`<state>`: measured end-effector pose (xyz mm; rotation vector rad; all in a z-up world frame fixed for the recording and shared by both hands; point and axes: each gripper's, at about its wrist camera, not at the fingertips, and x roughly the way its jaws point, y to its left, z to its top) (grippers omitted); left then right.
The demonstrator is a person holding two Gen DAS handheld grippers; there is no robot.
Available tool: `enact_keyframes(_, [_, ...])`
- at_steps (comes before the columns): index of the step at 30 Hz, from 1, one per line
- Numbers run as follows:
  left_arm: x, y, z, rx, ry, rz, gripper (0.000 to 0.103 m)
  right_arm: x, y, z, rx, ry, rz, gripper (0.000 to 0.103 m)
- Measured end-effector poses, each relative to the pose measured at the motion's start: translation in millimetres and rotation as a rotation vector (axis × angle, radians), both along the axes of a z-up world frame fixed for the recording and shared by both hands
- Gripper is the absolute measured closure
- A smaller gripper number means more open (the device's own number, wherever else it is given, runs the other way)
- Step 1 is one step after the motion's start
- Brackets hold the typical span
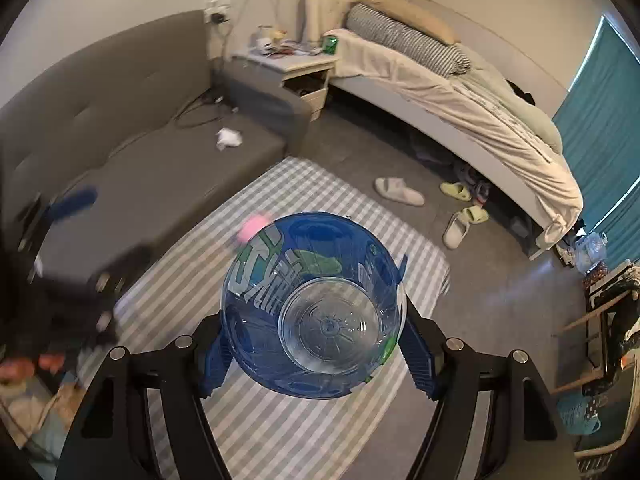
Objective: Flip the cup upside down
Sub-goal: 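Lift the blue bottle with the right gripper and carry it toward the left gripper, then close the left gripper on the blue bottle while the right gripper releases it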
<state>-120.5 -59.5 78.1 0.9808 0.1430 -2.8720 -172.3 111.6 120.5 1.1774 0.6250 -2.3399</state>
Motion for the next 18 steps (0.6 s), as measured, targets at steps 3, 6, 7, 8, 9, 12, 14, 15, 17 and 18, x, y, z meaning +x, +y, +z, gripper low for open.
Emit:
enact_keyframes(3, [22,-7,-9,0.003,-0.007,0.013,0.0,52,-3,-26,-0.029,-0.102,-0.007,0.031])
enact_keyframes(6, [42,-15,-21,0.014,-0.027,0.02,0.0,89,-6,-58,-0.086,-0.242,-0.016,0.031])
enact_keyframes(7, [48,-19,-25,0.014,-0.029,0.024,0.0,96,-6,-68,-0.1,-0.279,-0.019,0.031])
enact_keyframes(8, [52,-21,-30,0.013,-0.035,0.032,0.0,102,-5,-77,-0.115,-0.306,-0.032,0.031])
enact_keyframes(9, [56,-24,-35,0.016,-0.043,0.037,0.0,106,-7,-89,-0.128,-0.333,-0.053,0.031])
enact_keyframes(12, [62,-30,-49,0.036,-0.067,0.053,0.0,102,-5,-123,-0.149,-0.389,-0.156,0.031])
enact_keyframes(14, [68,-29,-58,0.048,-0.07,0.065,0.0,91,1,-137,-0.184,-0.381,-0.25,0.031])
enact_keyframes(15, [70,-28,-62,0.055,-0.074,0.067,0.0,84,5,-138,-0.227,-0.363,-0.287,0.031])
enact_keyframes(17, [71,-26,-71,0.066,-0.089,0.061,0.0,74,11,-141,-0.283,-0.319,-0.357,0.031])
enact_keyframes(18, [72,-24,-75,0.066,-0.1,0.059,0.0,68,13,-143,-0.298,-0.303,-0.387,0.031])
